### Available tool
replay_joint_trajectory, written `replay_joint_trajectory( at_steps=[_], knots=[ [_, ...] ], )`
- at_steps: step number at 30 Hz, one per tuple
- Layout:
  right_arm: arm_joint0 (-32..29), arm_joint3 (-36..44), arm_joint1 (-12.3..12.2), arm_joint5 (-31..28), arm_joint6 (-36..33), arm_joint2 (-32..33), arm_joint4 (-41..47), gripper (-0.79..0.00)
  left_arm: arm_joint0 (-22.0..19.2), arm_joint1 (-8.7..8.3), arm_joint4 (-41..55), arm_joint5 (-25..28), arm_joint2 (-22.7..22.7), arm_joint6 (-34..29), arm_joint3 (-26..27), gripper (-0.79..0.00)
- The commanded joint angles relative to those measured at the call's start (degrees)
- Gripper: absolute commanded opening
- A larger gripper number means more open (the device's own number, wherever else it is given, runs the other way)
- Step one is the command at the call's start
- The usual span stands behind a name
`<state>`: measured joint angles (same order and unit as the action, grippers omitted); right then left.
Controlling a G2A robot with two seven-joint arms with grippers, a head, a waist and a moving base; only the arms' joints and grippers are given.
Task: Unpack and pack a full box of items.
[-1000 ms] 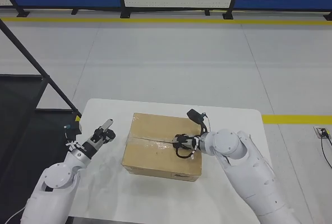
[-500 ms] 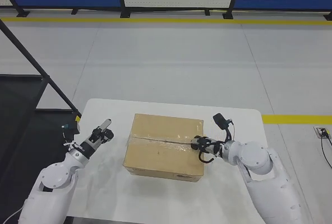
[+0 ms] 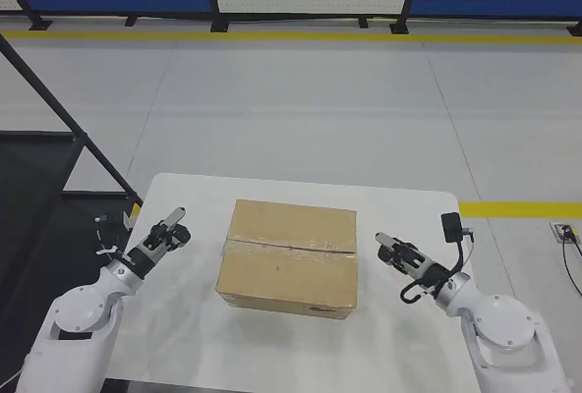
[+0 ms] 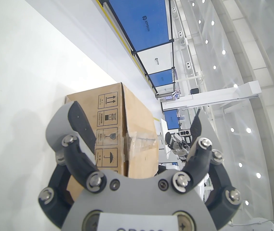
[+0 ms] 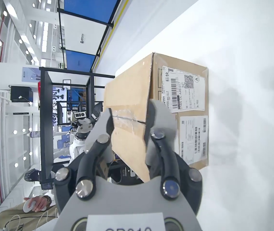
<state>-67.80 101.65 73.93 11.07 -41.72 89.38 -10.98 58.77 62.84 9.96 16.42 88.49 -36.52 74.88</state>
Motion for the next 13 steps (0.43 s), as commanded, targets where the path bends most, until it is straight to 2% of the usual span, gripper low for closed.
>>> replay_joint_trajectory(
  at_steps=[1, 2, 8, 13],
  knots=[
    [0.00, 0.00, 0.00, 0.00, 0.00, 0.00, 0.00, -0.351, 0.00, 0.00, 0.00, 0.00, 0.00, 0.00, 0.00, 0.000],
    [0.18, -0.07, 0.00, 0.02, -0.08, -0.05, -0.02, -0.284, -0.01, 0.00, 0.00, 0.01, -0.01, 0.03, -0.03, 0.000],
    [0.27, -0.13, 0.01, 0.06, -0.15, -0.10, -0.05, -0.053, -0.02, 0.01, 0.02, 0.03, -0.03, 0.04, -0.05, 0.000],
    [0.27, -0.13, 0.01, 0.06, -0.15, -0.10, -0.05, -0.001, -0.02, 0.01, 0.02, 0.03, -0.03, 0.04, -0.05, 0.000]
  ],
)
